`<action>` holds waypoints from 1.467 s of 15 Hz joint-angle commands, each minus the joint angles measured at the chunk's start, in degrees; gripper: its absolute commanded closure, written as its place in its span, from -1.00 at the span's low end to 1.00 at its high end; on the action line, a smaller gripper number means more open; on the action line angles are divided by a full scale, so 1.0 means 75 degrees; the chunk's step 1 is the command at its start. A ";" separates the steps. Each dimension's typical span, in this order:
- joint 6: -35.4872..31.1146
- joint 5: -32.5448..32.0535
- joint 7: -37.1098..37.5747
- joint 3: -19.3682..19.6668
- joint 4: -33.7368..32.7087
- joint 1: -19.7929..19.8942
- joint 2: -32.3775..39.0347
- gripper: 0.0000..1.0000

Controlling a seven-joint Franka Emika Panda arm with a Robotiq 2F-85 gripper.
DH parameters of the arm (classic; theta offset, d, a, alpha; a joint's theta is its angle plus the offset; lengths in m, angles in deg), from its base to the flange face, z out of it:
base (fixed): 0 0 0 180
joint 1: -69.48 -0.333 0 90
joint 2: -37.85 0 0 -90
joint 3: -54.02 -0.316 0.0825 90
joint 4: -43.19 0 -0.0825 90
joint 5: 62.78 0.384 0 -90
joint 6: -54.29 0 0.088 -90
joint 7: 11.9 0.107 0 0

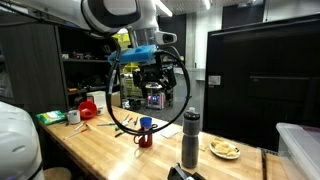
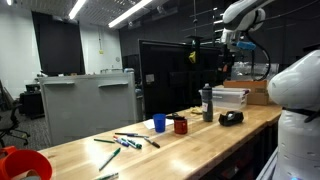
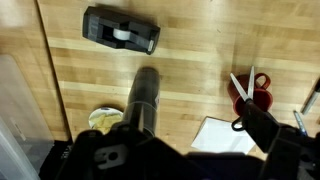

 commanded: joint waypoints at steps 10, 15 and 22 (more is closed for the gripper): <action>0.0209 0.1813 0.0128 0.0453 -0.1168 -0.0591 0.0609 -1.00; -0.1063 0.3783 0.0416 0.0840 -0.2143 -0.1044 0.1624 -1.00; -0.2965 0.4840 0.0908 0.0783 -0.3188 -0.0807 0.3428 -1.00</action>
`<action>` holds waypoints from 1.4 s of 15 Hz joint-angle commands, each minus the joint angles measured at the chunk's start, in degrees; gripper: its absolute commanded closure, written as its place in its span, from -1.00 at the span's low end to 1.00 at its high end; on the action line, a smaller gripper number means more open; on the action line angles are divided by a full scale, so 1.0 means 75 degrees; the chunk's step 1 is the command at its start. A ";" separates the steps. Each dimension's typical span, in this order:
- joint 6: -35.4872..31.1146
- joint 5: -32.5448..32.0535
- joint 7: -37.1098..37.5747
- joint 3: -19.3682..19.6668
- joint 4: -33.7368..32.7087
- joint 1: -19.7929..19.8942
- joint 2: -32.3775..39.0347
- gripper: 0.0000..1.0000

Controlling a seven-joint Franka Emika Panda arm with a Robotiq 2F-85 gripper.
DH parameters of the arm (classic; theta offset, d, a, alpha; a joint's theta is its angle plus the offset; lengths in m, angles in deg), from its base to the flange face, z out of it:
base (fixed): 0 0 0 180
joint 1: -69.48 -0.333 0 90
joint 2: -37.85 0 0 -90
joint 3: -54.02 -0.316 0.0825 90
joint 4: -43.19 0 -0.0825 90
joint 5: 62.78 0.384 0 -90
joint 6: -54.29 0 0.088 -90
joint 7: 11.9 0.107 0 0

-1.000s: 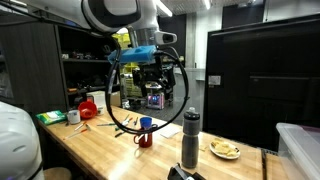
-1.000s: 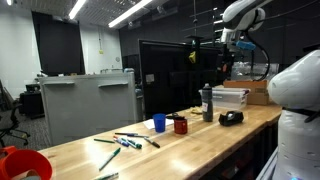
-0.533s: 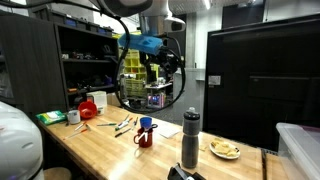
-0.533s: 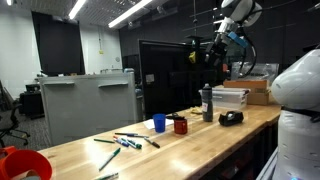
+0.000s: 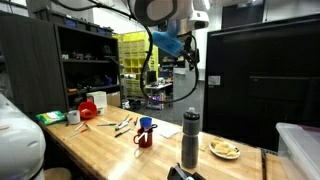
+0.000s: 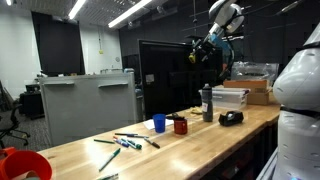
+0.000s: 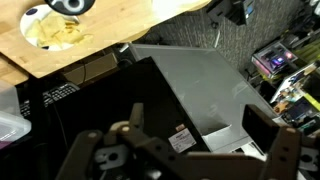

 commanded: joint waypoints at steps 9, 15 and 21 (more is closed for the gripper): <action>-0.0849 -0.1120 0.1146 -0.0743 -0.0109 0.1146 0.0599 -1.00; -0.0422 -0.2367 0.1627 -0.1059 0.0471 0.1707 -0.0022 -1.00; 0.0338 -0.2683 0.2563 -0.1208 -0.0124 0.1813 0.0587 -1.00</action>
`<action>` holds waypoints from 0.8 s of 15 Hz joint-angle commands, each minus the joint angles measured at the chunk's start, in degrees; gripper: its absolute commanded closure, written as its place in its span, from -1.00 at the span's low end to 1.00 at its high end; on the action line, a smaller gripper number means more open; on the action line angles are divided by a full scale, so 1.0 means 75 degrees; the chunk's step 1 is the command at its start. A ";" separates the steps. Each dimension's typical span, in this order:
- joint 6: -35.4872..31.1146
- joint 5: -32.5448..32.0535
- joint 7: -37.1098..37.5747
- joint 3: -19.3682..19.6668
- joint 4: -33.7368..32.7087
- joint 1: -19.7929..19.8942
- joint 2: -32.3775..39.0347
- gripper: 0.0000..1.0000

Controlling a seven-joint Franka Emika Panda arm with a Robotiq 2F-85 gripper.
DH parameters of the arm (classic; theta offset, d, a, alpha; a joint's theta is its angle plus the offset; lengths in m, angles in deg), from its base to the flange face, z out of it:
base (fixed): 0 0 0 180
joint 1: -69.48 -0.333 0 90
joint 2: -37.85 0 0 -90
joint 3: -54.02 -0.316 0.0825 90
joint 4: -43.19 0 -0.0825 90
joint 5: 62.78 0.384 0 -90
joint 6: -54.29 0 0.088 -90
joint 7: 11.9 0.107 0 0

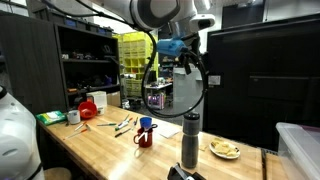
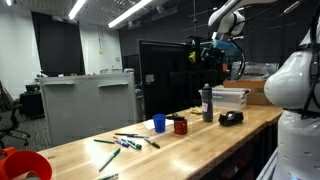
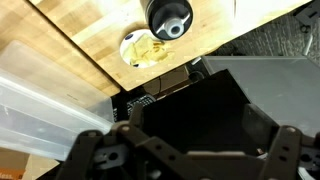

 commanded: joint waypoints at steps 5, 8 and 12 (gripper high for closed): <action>0.0879 0.0054 0.0418 -0.0044 -0.1040 -0.0006 0.0818 -1.00; 0.1342 0.0129 0.0400 0.0000 -0.1575 -0.0026 0.1249 -1.00; 0.2035 0.0212 0.0399 0.0054 -0.2267 -0.0018 0.1866 -1.00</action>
